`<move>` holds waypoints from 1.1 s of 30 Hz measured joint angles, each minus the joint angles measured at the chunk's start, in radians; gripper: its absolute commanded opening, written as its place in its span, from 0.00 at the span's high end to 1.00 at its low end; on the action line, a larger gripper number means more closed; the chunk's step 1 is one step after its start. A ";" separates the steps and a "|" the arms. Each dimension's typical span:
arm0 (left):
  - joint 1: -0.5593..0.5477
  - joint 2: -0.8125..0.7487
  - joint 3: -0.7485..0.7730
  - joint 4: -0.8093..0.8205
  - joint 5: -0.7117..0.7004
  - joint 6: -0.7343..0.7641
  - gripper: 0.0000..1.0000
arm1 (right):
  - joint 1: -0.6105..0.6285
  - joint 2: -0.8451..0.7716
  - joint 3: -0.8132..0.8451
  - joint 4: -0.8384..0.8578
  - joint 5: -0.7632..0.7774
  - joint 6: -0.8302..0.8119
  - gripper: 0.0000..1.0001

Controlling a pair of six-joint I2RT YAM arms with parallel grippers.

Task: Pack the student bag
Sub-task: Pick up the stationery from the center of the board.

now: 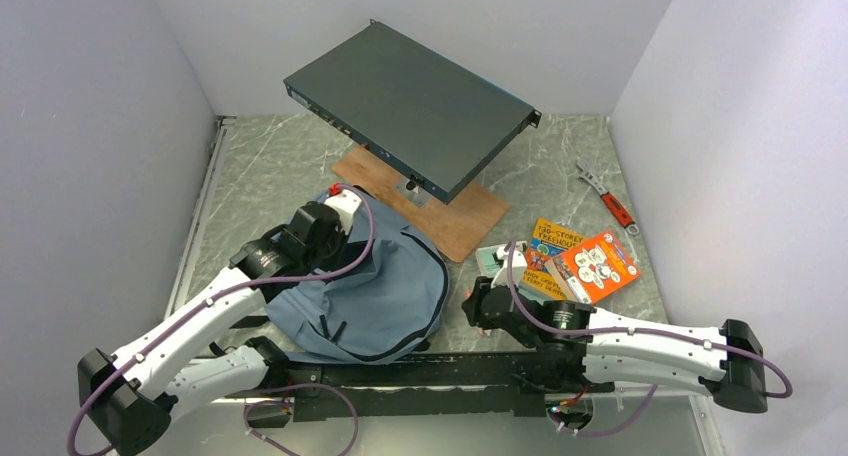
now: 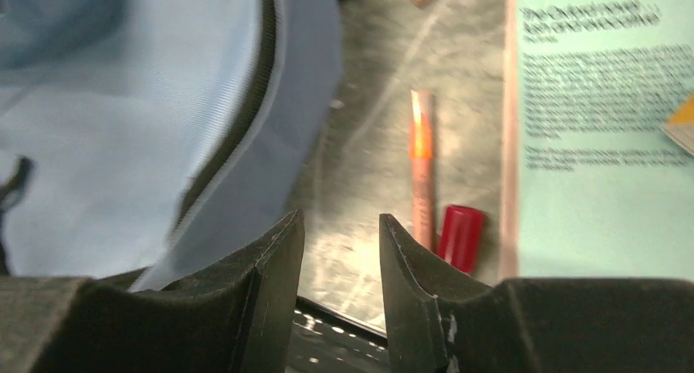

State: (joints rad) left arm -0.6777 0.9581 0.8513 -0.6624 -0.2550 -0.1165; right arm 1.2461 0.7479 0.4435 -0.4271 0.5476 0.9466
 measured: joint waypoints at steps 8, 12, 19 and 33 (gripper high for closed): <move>0.007 0.000 0.000 0.003 0.016 0.000 1.00 | -0.042 0.165 0.019 -0.119 -0.007 0.072 0.65; 0.007 0.000 -0.003 0.007 0.022 0.000 1.00 | -0.042 0.253 0.081 -0.203 -0.007 0.098 0.65; 0.007 0.000 -0.004 0.008 0.024 0.000 1.00 | -0.067 0.262 0.095 -0.254 -0.011 0.115 0.65; 0.016 0.008 -0.004 0.010 0.041 0.000 1.00 | -0.089 0.383 0.094 -0.219 -0.033 0.115 0.64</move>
State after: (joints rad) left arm -0.6613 0.9657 0.8474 -0.6525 -0.2138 -0.1165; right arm 1.1568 1.1309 0.5373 -0.6464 0.5148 1.0615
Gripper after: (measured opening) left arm 0.021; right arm 0.371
